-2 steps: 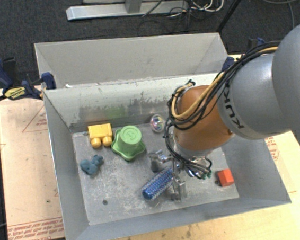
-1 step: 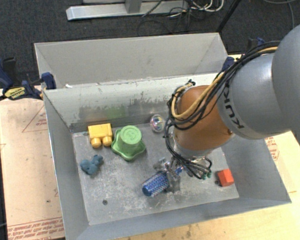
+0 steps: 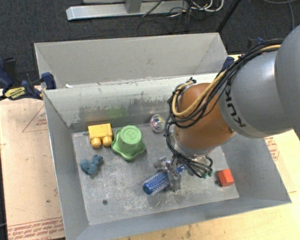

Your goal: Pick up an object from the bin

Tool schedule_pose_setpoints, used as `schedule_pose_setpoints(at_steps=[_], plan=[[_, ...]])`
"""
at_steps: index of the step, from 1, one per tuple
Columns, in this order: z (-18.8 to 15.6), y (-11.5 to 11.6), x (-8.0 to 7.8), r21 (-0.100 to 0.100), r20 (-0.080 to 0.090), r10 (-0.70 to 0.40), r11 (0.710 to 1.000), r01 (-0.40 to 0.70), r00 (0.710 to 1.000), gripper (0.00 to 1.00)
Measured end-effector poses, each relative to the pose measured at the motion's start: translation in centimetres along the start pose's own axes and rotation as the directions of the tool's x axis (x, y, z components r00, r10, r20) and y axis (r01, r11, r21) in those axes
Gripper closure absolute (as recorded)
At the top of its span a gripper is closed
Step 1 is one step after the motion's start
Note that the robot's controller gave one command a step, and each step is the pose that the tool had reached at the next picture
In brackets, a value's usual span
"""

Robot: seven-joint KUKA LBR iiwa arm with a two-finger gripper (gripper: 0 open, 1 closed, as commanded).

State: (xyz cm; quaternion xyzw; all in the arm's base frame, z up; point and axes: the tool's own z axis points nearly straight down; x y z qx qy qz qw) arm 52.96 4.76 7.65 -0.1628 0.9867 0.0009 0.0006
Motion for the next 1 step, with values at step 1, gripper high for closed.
schedule_pose_setpoints(at_steps=[1], plan=[[-8.72,0.01,-0.25,0.003,0.007,0.002,1.0,-0.002,1.0,1.0]])
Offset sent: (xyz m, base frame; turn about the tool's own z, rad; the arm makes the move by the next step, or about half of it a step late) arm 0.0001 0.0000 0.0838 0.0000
